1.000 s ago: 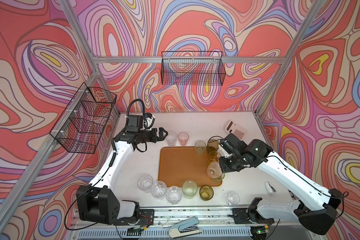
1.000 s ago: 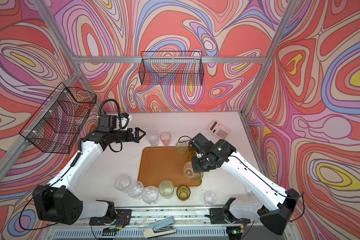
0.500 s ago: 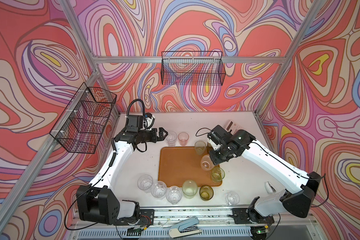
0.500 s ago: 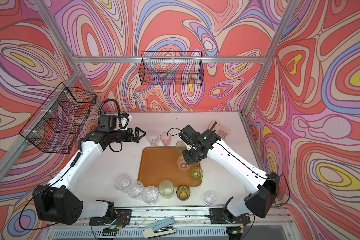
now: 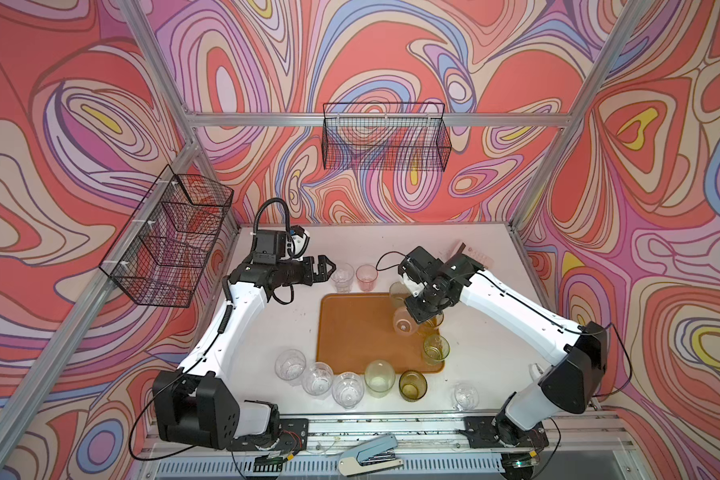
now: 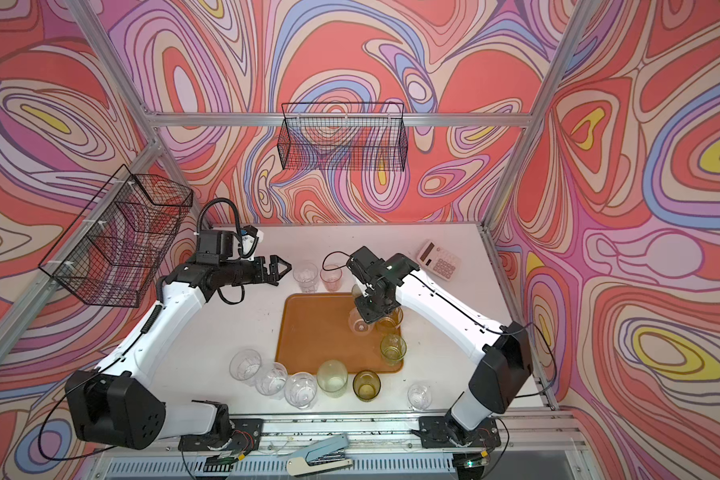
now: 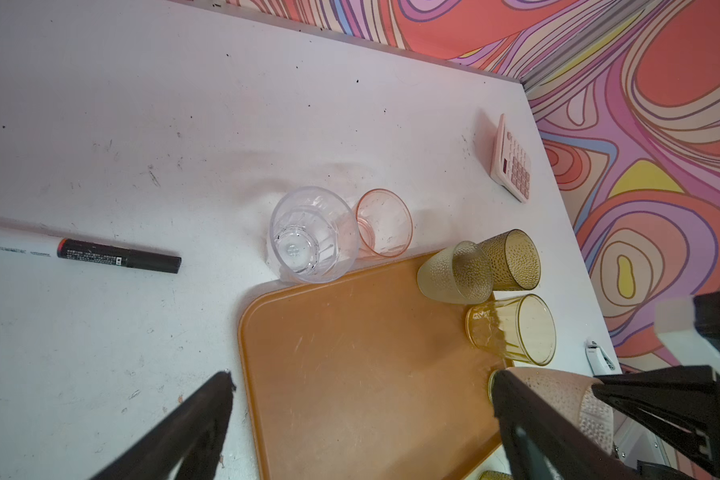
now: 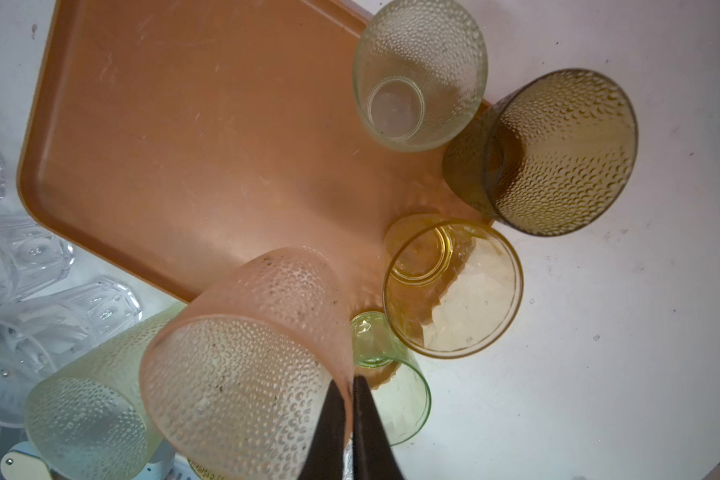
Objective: Place the glasses into the tray
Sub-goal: 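Lift the pink textured glass with the right gripper toward the tray, then lower the pink glass onto the tray beside the yellow glasses, open right gripper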
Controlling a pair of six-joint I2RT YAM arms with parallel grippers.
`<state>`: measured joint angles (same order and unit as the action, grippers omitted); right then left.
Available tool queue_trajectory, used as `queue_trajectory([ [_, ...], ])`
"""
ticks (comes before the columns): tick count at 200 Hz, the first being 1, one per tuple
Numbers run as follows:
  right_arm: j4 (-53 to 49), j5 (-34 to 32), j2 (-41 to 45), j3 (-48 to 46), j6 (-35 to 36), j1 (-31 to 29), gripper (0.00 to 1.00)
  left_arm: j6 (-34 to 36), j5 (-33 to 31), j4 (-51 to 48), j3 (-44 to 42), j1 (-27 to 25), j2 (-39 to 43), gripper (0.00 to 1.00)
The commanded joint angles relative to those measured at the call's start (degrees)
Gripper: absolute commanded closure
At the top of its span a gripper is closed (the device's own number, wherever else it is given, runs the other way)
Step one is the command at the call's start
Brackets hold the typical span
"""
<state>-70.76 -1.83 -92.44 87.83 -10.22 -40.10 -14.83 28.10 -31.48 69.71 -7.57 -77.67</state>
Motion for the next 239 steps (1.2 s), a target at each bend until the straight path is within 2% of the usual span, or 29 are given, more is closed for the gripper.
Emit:
queue_trajectory([
  [1, 1.33, 0.73, -1.81, 2.47, 3.91, 1.42, 1.0, 0.68, -0.21, -0.79, 0.02, -0.41, -0.04, 0.0],
  [72, 4.38, 5.46, -5.3, 3.09, 8.31, 4.19, 1.0, 0.7, -0.24, -0.45, -0.1, -0.42, 0.15, 0.0],
  [239, 4.97, 7.55, -15.81, 6.8, 12.83, 7.93, 1.0, 0.55, 0.12, -0.4, -0.04, -0.38, -0.2, 0.0],
])
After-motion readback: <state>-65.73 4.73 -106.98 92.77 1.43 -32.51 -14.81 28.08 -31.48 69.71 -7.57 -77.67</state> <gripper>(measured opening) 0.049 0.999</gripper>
